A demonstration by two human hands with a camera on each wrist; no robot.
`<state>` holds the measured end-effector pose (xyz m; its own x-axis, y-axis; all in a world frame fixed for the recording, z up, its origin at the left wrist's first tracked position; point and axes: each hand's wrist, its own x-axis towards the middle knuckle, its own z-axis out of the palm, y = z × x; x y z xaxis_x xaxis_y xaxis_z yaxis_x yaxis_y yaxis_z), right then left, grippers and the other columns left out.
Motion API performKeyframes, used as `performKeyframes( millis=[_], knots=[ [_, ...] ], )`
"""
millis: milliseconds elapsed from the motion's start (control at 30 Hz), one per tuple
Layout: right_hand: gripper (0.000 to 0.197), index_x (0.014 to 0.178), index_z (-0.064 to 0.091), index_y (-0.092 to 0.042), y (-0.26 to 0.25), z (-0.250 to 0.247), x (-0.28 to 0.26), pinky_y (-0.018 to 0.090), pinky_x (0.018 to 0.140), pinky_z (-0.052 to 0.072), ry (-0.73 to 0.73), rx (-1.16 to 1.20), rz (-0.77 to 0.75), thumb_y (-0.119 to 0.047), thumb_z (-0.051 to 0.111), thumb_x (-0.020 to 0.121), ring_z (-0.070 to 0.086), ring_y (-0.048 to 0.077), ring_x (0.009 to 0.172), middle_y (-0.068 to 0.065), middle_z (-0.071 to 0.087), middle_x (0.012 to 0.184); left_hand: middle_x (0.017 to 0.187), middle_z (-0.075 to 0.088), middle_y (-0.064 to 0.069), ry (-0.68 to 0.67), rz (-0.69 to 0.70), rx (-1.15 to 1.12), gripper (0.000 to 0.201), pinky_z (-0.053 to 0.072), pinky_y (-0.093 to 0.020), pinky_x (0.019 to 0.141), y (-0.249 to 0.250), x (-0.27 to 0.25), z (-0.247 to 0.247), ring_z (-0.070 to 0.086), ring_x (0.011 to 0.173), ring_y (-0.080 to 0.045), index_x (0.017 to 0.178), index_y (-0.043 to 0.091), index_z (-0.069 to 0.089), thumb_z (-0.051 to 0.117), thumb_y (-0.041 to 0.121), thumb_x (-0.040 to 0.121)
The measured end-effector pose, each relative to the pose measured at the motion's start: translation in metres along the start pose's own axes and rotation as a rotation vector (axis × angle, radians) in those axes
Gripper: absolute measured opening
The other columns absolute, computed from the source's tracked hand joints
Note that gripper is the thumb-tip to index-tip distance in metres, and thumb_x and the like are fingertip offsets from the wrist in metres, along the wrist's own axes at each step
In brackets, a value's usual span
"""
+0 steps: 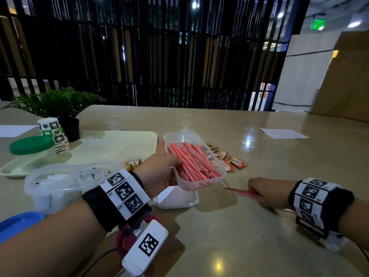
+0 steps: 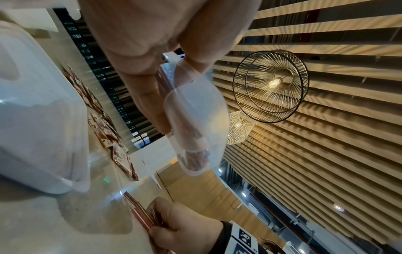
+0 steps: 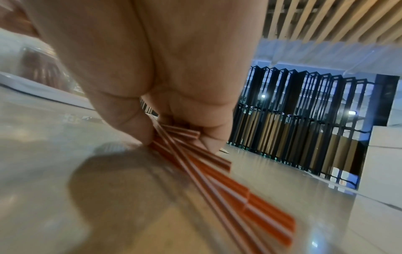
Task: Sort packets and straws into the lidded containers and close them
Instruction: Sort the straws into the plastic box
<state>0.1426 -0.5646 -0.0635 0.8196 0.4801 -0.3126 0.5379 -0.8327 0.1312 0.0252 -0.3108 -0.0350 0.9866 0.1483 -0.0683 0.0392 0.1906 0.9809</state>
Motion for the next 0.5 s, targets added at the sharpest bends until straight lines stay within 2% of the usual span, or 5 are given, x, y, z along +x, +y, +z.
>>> performKeyframes(
  millis=[67, 233, 333, 433, 500],
  knots=[
    [0.008, 0.097, 0.041, -0.021, -0.003, 0.000, 0.000, 0.024, 0.072, 0.037, 0.001, 0.005, 0.024, -0.013, 0.041, 0.093, 0.047, 0.016, 0.080, -0.001, 0.046, 0.093, 0.120, 0.059, -0.014, 0.008, -0.001, 0.000, 0.068, 0.060, -0.043, 0.062, 0.000, 0.000, -0.001, 0.072, 0.083, -0.030, 0.151, 0.035, 0.016, 0.038, -0.003, 0.099],
    [0.003, 0.101, 0.037, -0.018, -0.010, -0.010, 0.005, 0.018, 0.057, 0.031, 0.016, 0.107, 0.045, -0.020, 0.038, 0.099, 0.039, 0.004, 0.065, -0.007, 0.041, 0.077, 0.122, 0.058, -0.015, 0.005, -0.010, 0.009, 0.073, 0.060, -0.047, 0.066, -0.001, 0.000, -0.003, 0.072, 0.085, -0.031, 0.152, 0.037, 0.011, 0.039, -0.004, 0.098],
    [0.003, 0.099, 0.038, -0.015, -0.015, -0.017, 0.009, 0.018, 0.058, 0.034, 0.027, 0.194, 0.016, -0.018, 0.039, 0.100, 0.040, 0.007, 0.065, -0.004, 0.045, 0.079, 0.125, 0.057, -0.015, 0.002, -0.018, 0.011, 0.073, 0.060, -0.051, 0.072, -0.001, 0.000, -0.004, 0.070, 0.094, -0.035, 0.152, 0.037, 0.013, 0.041, -0.004, 0.098],
    [0.011, 0.098, 0.047, -0.016, -0.016, -0.022, 0.012, 0.025, 0.070, 0.041, 0.043, 0.285, -0.036, -0.008, 0.040, 0.096, 0.049, 0.015, 0.077, 0.003, 0.055, 0.091, 0.123, 0.058, -0.015, -0.003, -0.020, 0.005, 0.070, 0.059, -0.052, 0.074, -0.001, -0.002, -0.004, 0.068, 0.097, -0.036, 0.150, 0.036, 0.017, 0.040, -0.004, 0.098],
    [0.008, 0.099, 0.047, -0.014, -0.017, -0.027, 0.011, 0.021, 0.065, 0.038, 0.059, 0.318, -0.052, -0.011, 0.040, 0.098, 0.046, 0.012, 0.073, -0.001, 0.052, 0.086, 0.121, 0.058, -0.015, -0.005, -0.013, 0.011, 0.067, 0.059, -0.052, 0.074, 0.000, -0.004, -0.004, 0.068, 0.096, -0.036, 0.149, 0.034, 0.020, 0.040, -0.005, 0.098]
  ],
)
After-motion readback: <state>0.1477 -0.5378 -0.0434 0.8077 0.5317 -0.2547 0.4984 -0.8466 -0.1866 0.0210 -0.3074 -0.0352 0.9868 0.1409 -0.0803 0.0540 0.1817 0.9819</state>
